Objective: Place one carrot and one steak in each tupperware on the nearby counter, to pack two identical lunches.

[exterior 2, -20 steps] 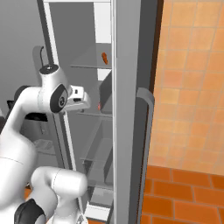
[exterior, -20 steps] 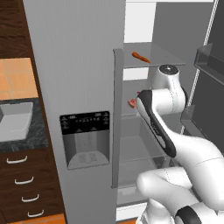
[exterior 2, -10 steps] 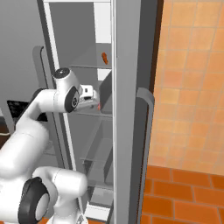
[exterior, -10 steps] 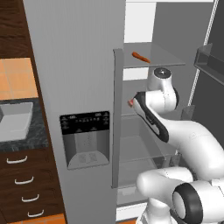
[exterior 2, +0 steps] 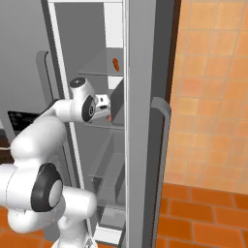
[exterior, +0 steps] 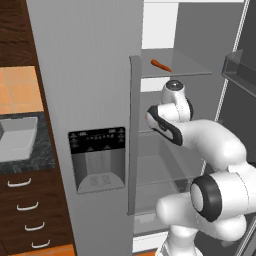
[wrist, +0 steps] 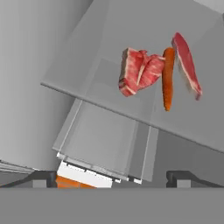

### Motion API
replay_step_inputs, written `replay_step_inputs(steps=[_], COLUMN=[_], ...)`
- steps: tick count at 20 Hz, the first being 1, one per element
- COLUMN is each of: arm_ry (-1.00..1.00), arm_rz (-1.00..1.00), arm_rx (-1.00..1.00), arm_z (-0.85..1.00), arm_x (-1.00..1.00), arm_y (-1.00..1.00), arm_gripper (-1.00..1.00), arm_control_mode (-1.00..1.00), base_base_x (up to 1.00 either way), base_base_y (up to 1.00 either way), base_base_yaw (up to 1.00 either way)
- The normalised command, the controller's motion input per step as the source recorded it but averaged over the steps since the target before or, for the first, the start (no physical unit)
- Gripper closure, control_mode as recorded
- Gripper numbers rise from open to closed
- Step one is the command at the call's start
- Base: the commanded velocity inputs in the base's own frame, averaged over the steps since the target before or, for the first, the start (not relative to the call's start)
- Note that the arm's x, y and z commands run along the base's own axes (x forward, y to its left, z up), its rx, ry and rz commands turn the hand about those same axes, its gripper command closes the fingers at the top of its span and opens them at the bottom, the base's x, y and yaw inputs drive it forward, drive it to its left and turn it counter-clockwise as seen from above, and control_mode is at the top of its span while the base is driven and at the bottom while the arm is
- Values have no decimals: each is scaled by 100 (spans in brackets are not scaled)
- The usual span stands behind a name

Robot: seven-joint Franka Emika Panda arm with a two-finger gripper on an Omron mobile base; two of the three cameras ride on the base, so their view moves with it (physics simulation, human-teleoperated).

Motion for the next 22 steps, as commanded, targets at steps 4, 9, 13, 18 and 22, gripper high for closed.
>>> replay_step_inputs(steps=[4, 9, 13, 18, 22], arm_ry=[0, 1, 0, 0, 0], arm_rz=[13, 5, 1, 0, 1], arm_rx=[0, 0, 0, 0, 0], arm_z=[-39, -28, -24, -29, -28], arm_x=[55, 57, 54, 65, 55], arm_y=[-3, -1, 0, -1, -6], arm_gripper=[-100, -100, -100, -100, -100], arm_control_mode=[-100, -100, -100, -100, -100], base_base_x=[0, 0, 0, 0, 0], base_base_y=[0, 0, 0, 0, 0], base_base_yaw=[0, 0, 0, 0, 0])
